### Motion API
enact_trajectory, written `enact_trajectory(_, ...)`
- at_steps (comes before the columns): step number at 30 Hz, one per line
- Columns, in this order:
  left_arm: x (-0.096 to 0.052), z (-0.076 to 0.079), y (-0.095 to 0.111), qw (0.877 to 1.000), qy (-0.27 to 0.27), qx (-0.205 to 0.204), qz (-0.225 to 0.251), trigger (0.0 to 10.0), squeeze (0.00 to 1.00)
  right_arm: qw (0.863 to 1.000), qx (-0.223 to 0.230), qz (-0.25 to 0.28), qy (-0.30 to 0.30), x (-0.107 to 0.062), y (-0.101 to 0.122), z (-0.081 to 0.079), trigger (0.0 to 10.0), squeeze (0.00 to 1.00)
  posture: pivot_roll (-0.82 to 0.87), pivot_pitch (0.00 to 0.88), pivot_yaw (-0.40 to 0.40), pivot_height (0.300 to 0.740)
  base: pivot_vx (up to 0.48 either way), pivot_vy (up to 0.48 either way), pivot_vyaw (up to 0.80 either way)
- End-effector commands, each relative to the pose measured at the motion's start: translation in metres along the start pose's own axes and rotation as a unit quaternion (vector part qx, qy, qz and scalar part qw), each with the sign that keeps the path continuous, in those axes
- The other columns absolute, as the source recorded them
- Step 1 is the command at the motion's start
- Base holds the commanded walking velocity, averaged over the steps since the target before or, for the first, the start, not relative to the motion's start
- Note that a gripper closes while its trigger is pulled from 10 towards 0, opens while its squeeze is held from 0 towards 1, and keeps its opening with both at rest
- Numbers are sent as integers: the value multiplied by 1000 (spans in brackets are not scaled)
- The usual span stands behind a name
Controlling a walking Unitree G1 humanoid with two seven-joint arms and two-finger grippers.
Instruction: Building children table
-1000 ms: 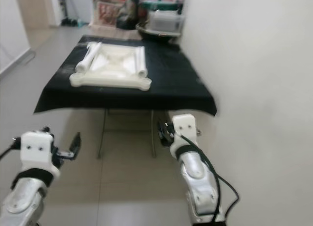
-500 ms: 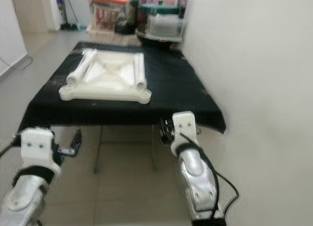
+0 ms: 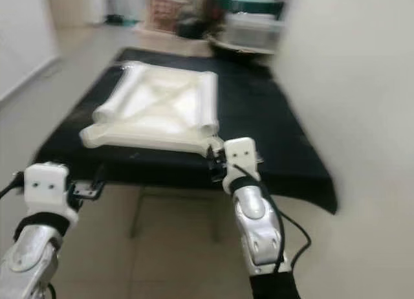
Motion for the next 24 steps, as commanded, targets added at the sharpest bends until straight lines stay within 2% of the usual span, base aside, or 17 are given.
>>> enact_trajectory(1,1,4,-2,1000,-7,-5,-2,10000,0,1000,-1,-8,-16,3,-2,8,10000,0,49,0,-129,740,480,0,0)
enact_trajectory(10,5,4,-3,1000,-11,0,0,10000,0,1000,18,-14,-12,5,-3,4,10000,0,51,0,-122,740,480,0,0)
enact_trajectory(24,9,1,-4,1000,-4,-7,-3,10000,0,999,44,-19,-16,10,-4,7,10000,0,56,0,-113,740,0,25,0)
Point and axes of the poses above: a point about 5 cm out from each wrist's last joint towards the gripper, its own x axis pointing out of the wrist towards the gripper, its own y axis along the axis of the wrist's last joint, z = x × y, the point moved 1 cm from there along x, pointing out of the wrist towards the gripper, and after that the axes turned 2 degrees about -x, right-handed, at the moved point
